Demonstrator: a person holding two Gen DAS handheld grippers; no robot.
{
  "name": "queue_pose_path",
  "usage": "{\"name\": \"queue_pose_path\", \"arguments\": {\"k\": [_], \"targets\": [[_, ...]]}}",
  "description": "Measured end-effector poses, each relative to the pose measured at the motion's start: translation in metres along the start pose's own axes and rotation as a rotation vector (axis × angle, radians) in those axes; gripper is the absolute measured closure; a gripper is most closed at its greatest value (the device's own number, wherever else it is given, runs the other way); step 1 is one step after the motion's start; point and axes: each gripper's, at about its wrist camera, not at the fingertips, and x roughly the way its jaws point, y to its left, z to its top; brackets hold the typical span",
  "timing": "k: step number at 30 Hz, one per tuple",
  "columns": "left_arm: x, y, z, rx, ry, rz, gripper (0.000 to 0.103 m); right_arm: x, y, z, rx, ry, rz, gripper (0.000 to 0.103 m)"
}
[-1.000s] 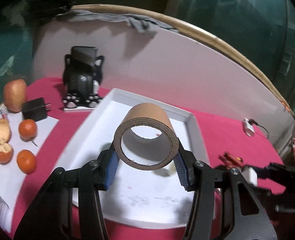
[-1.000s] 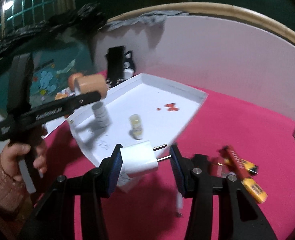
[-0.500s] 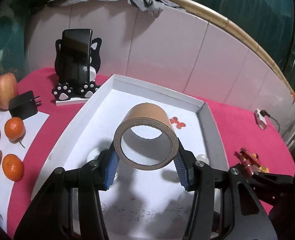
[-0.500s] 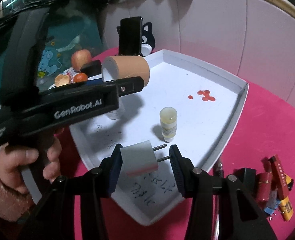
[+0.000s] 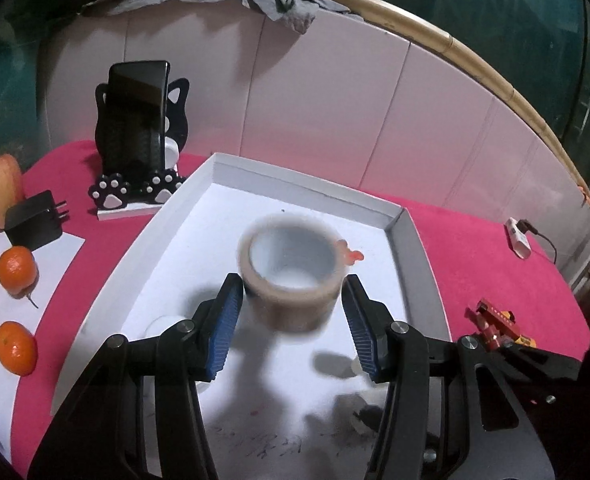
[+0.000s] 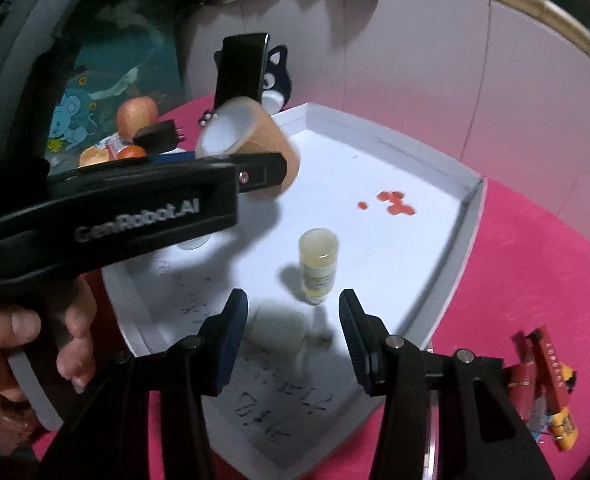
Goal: Organize rigid objects
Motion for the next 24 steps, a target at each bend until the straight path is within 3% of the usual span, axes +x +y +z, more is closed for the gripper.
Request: {"name": "queue_pose_path", "arguments": {"k": [1, 2, 4, 7, 13, 24], "targets": [[-0.002, -0.001, 0.000, 0.002, -0.010, 0.002, 0.028, -0.002, 0.000, 0.000, -0.003, -0.009, -0.016, 0.021], [-0.005, -0.002, 0.001, 0.005, -0.029, 0.011, 0.019, -0.005, 0.000, 0.000, -0.005, -0.023, -0.025, 0.008], [-0.013, -0.003, 0.001, 0.011, -0.073, 0.045, 0.000, -0.011, 0.000, -0.002, -0.013, -0.055, -0.044, 0.001], [-0.023, -0.002, 0.001, 0.002, -0.119, 0.076, 0.000, -0.019, 0.001, -0.005, -0.018, -0.085, -0.064, 0.000], [-0.036, -0.002, -0.001, -0.019, -0.145, 0.066, 0.000, -0.024, -0.002, -0.010, 0.002, -0.079, -0.083, 0.000], [-0.061, -0.032, -0.012, -0.001, -0.171, -0.043, 0.000, -0.052, -0.031, -0.033, 0.088, -0.113, -0.151, 0.000]]}}
